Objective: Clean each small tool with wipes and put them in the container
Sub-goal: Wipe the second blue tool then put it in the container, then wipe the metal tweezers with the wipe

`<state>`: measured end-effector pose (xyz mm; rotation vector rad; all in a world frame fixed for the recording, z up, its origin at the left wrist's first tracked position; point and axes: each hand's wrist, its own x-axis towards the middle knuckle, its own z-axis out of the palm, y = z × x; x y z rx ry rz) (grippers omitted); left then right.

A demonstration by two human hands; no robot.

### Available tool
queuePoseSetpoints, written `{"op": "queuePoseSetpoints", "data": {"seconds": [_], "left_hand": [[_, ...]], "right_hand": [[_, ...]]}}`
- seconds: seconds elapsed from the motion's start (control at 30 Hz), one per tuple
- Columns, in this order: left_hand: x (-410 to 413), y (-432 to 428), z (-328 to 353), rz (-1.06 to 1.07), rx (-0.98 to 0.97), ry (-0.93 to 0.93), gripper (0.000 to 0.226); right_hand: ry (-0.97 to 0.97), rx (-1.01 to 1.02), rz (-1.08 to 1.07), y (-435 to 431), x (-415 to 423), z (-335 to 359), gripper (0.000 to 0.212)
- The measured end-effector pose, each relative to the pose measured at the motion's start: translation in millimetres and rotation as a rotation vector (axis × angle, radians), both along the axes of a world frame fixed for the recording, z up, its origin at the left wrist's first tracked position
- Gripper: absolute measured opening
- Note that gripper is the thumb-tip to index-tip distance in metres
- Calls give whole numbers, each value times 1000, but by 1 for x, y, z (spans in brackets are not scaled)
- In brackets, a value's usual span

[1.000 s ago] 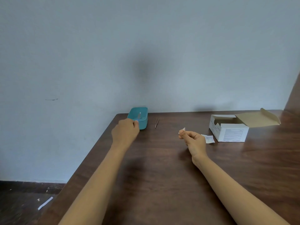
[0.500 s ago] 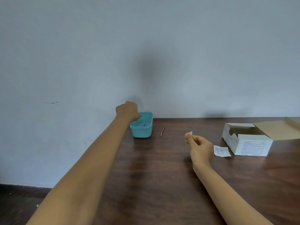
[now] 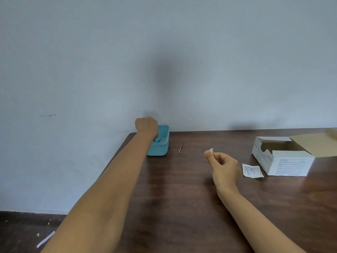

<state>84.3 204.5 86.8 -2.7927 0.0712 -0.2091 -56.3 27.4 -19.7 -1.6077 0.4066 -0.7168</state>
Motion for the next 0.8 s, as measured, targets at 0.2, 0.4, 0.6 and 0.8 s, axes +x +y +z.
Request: {"op": "queuePoseSetpoints", "data": {"seconds": [0.2,0.4,0.6,0.8], "left_hand": [[6,0,-12,6,12,24,16],[9,3,-18,8,-2,16,20],[7,4,-16,21,-61,7,21],[-2,1,-6,-10,-132,-65,23]], "right_hand": [[34,-25,-5,0,2,-2,30],[54,-38,2,-1,3,-3,31],[57,-32,12,0,1,-2,31],[58,-7,20,0,0,-2,32]]}}
